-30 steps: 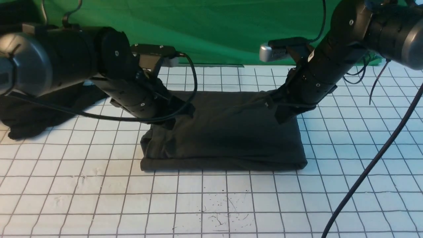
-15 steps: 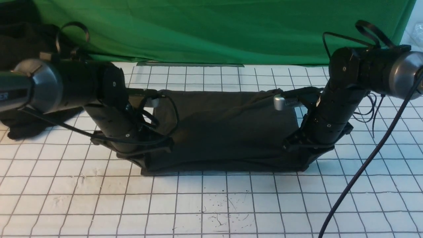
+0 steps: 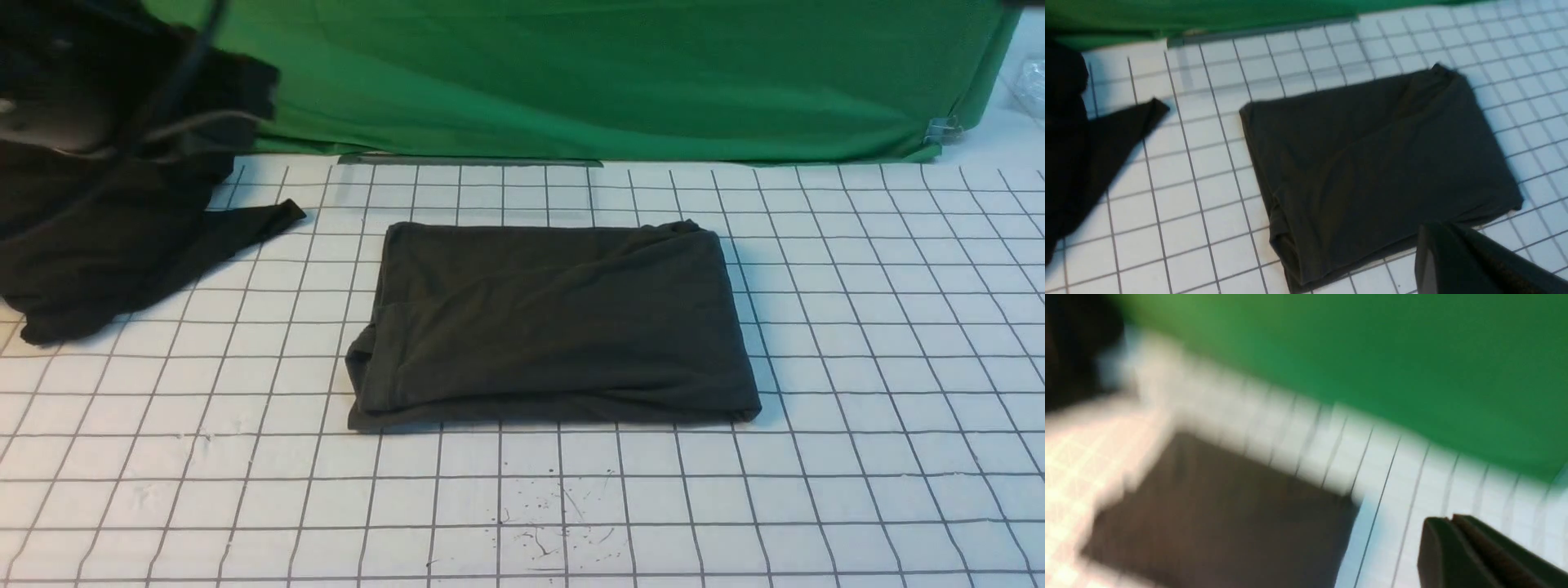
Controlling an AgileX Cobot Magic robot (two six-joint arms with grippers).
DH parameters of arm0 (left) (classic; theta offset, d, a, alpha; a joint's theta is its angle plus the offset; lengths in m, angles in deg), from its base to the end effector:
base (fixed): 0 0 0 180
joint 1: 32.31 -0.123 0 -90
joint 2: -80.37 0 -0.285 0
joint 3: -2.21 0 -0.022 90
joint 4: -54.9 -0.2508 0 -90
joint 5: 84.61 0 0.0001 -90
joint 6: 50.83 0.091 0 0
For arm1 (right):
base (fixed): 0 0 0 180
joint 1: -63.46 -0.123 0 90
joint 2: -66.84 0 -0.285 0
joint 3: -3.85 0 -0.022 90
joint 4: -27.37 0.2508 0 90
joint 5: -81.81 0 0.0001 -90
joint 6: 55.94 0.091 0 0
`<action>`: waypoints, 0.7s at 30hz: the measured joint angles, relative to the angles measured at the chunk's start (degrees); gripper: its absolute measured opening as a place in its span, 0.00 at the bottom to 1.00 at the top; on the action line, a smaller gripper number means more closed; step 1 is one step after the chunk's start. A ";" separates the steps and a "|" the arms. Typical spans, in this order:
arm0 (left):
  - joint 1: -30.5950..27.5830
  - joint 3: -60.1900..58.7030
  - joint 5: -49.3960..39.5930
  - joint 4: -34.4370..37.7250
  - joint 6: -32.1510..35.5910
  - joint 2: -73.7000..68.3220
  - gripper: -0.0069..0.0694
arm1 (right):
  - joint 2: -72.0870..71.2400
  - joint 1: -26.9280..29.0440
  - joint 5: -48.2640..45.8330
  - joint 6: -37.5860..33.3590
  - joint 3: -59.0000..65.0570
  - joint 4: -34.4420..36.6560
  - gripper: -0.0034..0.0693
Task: Fold a long-sleeved shirt over a white checkered tablecloth.
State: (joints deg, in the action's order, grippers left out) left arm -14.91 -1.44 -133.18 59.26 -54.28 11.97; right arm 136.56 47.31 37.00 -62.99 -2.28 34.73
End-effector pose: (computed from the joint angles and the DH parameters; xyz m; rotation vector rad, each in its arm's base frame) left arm 0.1942 -0.0663 0.4400 0.2384 2.1045 -0.3079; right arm 0.1919 0.0641 0.4932 -0.3569 1.8606 0.2561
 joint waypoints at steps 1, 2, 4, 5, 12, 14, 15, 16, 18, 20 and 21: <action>0.00 -0.81 0.00 -0.08 0.00 3.28 0.09 | -3.63 0.00 2.58 -0.13 1.75 -0.07 0.06; 0.00 -1.68 0.00 -0.15 0.00 5.27 0.09 | -6.39 0.00 4.99 -0.20 3.48 -0.07 0.06; 0.00 -5.08 -0.07 -0.70 -0.06 13.11 0.09 | -13.39 0.00 12.56 -0.54 9.67 -0.13 0.06; 0.00 -6.67 -0.07 -0.69 -0.30 15.11 0.09 | -16.14 0.00 14.73 -0.69 11.71 -0.13 0.06; 0.00 -24.40 1.38 -1.08 -4.01 39.11 0.09 | -37.92 0.00 40.46 -0.62 39.74 -0.33 0.06; 0.00 -27.91 1.84 -1.13 -4.95 43.89 0.09 | -41.68 0.00 45.30 1.41 45.18 -0.33 0.07; 0.00 -30.33 2.28 -1.13 -5.35 47.19 0.09 | -44.58 0.00 49.23 3.05 49.21 -0.33 0.07; 0.00 -31.10 2.49 -1.13 -5.48 48.22 0.09 | -45.32 0.00 50.35 3.47 50.22 -0.33 0.07; 0.00 -34.71 3.63 -1.13 -6.13 52.65 0.09 | -48.17 0.00 54.55 4.73 53.86 -0.33 0.07; 0.00 -37.72 5.80 -1.13 -7.14 55.86 0.09 | -50.31 0.00 57.32 4.78 56.12 -0.33 0.07; 0.00 -38.92 6.55 -1.19 -7.34 56.92 0.09 | -50.70 0.00 57.85 4.73 56.35 -0.33 0.08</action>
State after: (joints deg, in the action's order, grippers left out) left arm -14.91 -40.36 -126.63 58.07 -61.63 68.89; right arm 85.86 47.31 94.85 -58.26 54.07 34.40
